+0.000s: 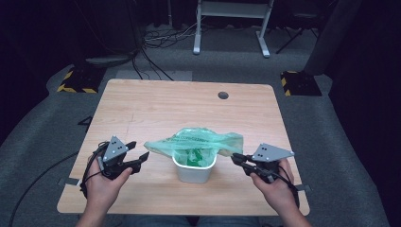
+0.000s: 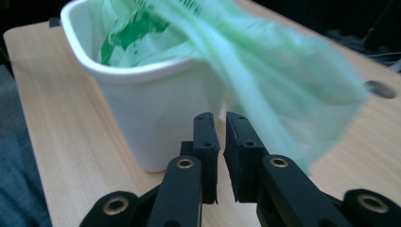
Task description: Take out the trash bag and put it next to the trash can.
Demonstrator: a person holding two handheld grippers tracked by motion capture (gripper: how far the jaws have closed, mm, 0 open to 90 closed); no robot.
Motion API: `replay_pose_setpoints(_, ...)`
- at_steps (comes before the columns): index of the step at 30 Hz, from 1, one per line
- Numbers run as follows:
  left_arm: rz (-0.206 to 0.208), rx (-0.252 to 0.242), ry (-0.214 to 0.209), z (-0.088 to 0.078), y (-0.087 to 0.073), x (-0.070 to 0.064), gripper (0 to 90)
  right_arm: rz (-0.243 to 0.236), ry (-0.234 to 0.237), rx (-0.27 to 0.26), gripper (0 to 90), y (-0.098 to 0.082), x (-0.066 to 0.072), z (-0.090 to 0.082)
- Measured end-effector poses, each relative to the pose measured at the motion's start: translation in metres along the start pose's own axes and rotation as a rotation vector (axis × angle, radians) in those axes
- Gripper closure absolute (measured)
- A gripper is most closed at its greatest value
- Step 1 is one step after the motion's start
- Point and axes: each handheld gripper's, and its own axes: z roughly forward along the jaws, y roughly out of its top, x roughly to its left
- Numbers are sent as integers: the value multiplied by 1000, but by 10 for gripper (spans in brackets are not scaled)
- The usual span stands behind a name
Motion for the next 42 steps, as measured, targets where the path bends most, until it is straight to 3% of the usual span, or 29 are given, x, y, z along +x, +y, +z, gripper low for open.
replay_pose_setpoints(4,4,-10,-18,-2,0,-4,368,16,40,54,824,-3,0,24)
replay_pose_setpoints(8,6,-36,-42,-2,5,-10,362,41,37,77,820,-3,-12,44)
replay_pose_setpoints(11,15,-56,-57,-1,12,-14,346,101,60,70,820,-2,-24,54)
replay_pose_setpoints(15,38,-30,-28,8,17,-13,348,120,53,43,798,9,-34,60)
replay_pose_setpoints(23,15,-17,-41,16,19,-13,356,94,-19,1,694,40,-47,56)
replay_pose_setpoints(27,22,1,-28,18,17,-14,355,78,-40,-51,579,55,-45,52)
replay_pose_setpoints(32,-8,-9,-49,20,11,-12,356,65,-38,-91,498,70,-39,49)
replay_pose_setpoints(42,-40,-3,-62,27,4,-11,356,10,48,-107,330,97,-16,57)
